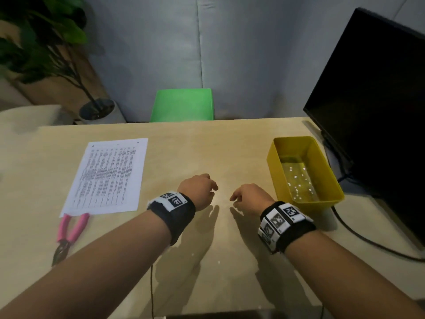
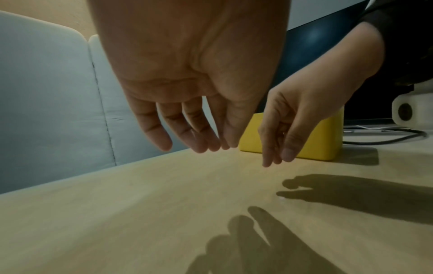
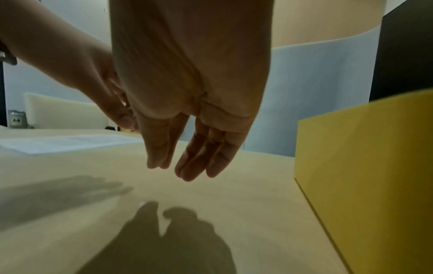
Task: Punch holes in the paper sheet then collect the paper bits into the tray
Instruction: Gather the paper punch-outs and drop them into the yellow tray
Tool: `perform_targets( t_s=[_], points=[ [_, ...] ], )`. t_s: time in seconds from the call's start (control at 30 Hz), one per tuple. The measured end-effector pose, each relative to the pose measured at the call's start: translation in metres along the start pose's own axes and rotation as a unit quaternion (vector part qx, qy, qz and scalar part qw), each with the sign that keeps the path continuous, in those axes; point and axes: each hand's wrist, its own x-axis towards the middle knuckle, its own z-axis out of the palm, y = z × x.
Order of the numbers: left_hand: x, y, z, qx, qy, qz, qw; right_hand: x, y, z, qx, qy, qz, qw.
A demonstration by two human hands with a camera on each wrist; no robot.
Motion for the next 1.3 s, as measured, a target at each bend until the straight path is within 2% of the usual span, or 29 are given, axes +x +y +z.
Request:
perform_targets(
  t_s=[0.13, 0.3, 0.7, 1.03, 1.3],
  points=[
    [-0.012, -0.013, 0.016, -0.003, -0.019, -0.005, 1.000, -0.005, 0.001, 0.023, -0.027, -0.011, 0.005, 1.000],
    [-0.026, -0.025, 0.031, -0.008, -0.032, -0.012, 0.999, -0.007, 0.000, 0.037, -0.062, 0.019, -0.002, 0.998],
    [-0.044, -0.036, 0.045, -0.024, -0.031, -0.009, 0.999, -0.003, 0.006, 0.049, -0.049, 0.072, 0.005, 0.996],
    [-0.087, -0.039, 0.063, 0.025, -0.066, 0.070, 0.995, 0.006, 0.010, 0.055, -0.028, 0.078, -0.004, 0.997],
    [-0.089, -0.039, 0.073, 0.038, -0.063, 0.086, 0.994, 0.008, 0.015, 0.059, -0.028, 0.084, -0.022, 0.996]
  ],
)
